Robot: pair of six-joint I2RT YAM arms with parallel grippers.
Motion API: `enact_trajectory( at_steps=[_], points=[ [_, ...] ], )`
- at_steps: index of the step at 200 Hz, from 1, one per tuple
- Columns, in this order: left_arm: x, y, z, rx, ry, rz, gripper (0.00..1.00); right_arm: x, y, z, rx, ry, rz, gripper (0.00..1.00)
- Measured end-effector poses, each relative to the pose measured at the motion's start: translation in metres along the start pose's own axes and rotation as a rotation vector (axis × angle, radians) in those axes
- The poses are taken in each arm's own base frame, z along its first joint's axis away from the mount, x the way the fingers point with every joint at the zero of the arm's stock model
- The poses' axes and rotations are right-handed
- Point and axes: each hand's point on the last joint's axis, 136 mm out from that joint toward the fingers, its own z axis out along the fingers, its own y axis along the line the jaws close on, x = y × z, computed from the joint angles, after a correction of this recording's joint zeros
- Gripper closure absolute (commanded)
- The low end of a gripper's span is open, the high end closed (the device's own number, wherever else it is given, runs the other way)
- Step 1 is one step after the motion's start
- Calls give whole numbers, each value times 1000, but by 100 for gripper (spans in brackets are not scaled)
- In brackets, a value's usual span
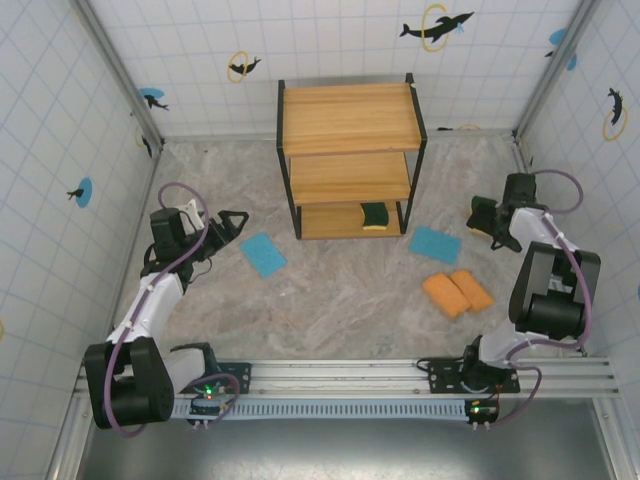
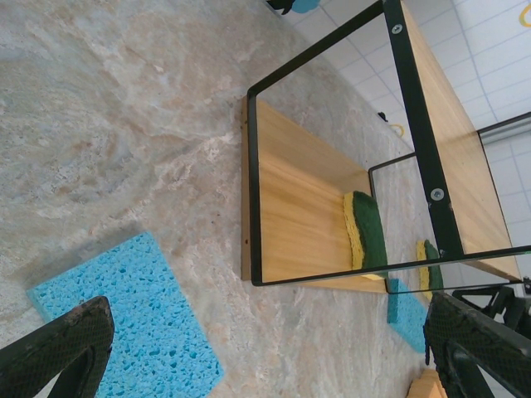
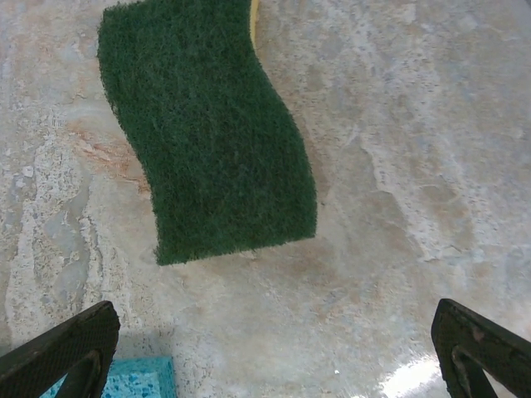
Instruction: Place and organize the cleaning sponges onto the shelf
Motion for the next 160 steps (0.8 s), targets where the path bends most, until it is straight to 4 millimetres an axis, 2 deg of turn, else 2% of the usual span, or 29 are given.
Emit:
enact_trajectory(
  at_steps=[48,99,160],
  points=[
    [0,0,0,-1,1,-1,2,-10,10,20,20,29,-64,1],
    [0,1,0,-1,2,-2,2,-21,17,32,42,33,-114,3],
    [0,1,0,-2,2,-2,2,-12,12,44,71,76,-135,5]
  ],
)
